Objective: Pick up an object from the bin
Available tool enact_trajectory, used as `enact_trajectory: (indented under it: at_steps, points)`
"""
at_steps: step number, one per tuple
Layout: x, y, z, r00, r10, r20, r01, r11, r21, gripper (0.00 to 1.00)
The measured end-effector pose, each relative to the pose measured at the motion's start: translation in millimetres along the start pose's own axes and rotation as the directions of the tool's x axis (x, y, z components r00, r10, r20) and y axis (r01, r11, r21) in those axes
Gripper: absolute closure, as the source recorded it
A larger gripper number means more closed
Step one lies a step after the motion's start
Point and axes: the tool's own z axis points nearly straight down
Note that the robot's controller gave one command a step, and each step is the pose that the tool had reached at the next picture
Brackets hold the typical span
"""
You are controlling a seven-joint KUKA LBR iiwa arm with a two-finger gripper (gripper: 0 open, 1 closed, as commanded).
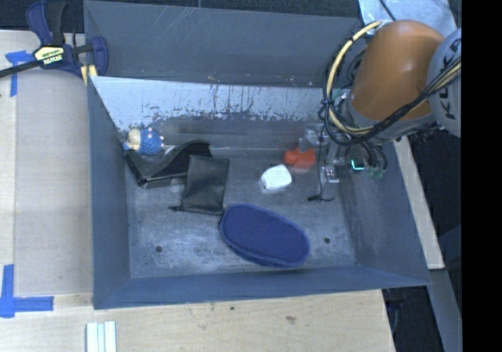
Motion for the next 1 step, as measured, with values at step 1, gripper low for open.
enact_trajectory:
  at_steps: [1]
  points:
    - [-41.3,-15.0,84.1,0.963,0.271,0.005,-0.271,0.963,-0.001,0.0]
